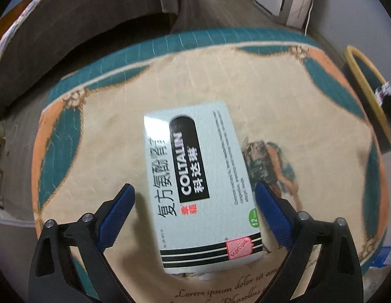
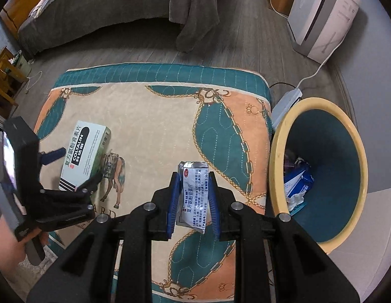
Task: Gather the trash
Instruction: 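Grasp the white COLTALIN box with the left gripper while the right gripper grasps the foil strip, then carry the COLTALIN box and foil strip with both grippers over the bin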
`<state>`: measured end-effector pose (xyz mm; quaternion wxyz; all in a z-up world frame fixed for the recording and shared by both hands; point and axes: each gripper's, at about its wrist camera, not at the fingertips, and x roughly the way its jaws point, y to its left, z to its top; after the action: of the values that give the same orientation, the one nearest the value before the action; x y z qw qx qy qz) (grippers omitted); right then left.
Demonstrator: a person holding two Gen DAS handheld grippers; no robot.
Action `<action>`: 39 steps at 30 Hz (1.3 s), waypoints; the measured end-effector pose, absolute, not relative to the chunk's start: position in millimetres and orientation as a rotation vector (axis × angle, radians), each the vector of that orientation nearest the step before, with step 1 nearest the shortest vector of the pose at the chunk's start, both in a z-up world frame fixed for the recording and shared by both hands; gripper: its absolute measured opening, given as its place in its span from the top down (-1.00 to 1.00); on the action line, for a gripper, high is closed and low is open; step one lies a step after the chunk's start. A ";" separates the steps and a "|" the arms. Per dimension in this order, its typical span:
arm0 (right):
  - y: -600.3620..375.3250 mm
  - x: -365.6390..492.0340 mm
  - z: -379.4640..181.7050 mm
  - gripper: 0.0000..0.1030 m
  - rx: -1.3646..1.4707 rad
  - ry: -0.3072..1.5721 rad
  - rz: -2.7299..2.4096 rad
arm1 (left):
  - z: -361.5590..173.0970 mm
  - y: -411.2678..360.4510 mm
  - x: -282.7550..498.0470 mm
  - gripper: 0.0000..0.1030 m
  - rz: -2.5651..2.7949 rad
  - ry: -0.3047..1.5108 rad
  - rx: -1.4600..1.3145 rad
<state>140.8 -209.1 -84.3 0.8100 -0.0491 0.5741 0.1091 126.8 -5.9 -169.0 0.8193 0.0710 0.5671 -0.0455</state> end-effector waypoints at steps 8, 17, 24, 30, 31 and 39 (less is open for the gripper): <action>-230.4 137.0 -80.1 0.58 -0.084 1.218 0.214 | -154.0 -12.8 125.2 -0.44 -0.108 1.165 0.139; -290.8 131.1 -59.7 0.58 0.009 1.166 0.137 | -109.3 -70.4 110.0 -0.43 -0.226 1.029 0.261; -360.3 129.7 -45.8 0.58 0.113 1.104 0.030 | -64.2 -142.1 99.4 -0.43 -0.381 0.913 0.311; -423.4 126.7 -60.1 0.58 0.247 1.112 -0.079 | -56.5 -189.8 101.3 -0.43 -0.481 0.921 0.313; -430.7 126.2 -62.2 0.58 0.266 1.112 -0.092 | -56.8 -199.7 103.8 -0.43 -0.497 0.927 0.312; -472.2 123.8 -79.3 0.58 0.379 1.126 -0.181 | -65.7 -257.1 114.6 -0.43 -0.580 0.958 0.354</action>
<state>123.8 -472.2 -79.3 0.8249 0.1781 0.5297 -0.0852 114.6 -257.1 -65.7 0.8325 0.1672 0.4517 -0.2738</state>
